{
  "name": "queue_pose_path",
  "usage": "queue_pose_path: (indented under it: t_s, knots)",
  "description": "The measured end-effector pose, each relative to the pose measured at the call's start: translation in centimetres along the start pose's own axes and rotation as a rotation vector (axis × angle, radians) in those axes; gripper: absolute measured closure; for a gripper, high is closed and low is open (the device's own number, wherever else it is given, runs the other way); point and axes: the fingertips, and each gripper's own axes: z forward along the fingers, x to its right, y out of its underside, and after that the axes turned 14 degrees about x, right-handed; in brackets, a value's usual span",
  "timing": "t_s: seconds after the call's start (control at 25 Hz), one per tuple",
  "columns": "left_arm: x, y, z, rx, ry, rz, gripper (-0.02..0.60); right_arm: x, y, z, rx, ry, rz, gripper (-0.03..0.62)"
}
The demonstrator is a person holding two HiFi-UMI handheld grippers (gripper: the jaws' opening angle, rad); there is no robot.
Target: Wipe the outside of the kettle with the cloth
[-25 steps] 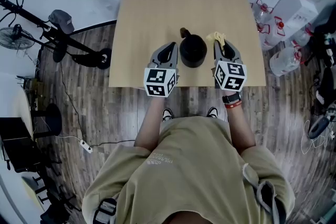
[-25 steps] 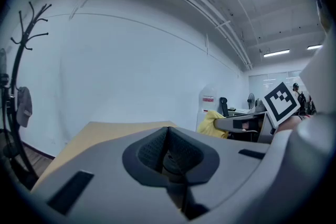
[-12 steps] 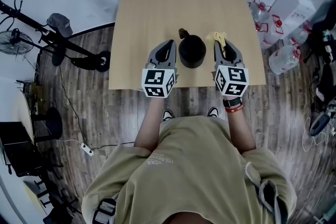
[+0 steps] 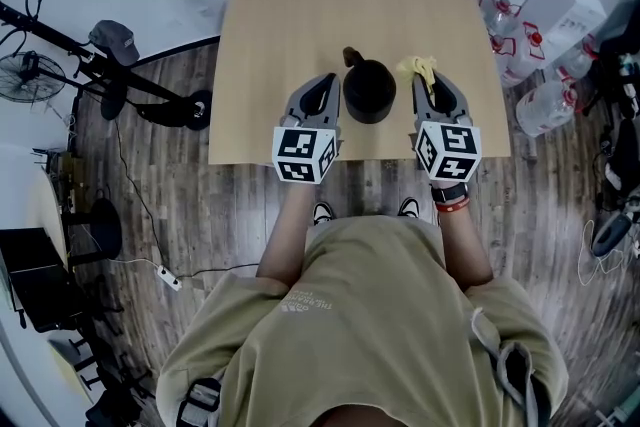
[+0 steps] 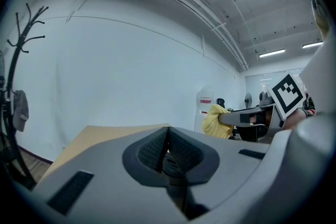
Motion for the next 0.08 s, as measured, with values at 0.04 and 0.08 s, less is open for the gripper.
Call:
queue_pose_path:
  t_s: [0.04,0.08]
  knots:
    - [-0.05,0.15,0.03,-0.001,0.001,-0.001,0.557,0.10,0.07,0.03,-0.001,-0.002,-0.001,0.505]
    - [-0.09,0.30,0.07,-0.003,0.001,-0.002,0.557,0.21,0.14,0.06,-0.003,-0.004,-0.002,0.505]
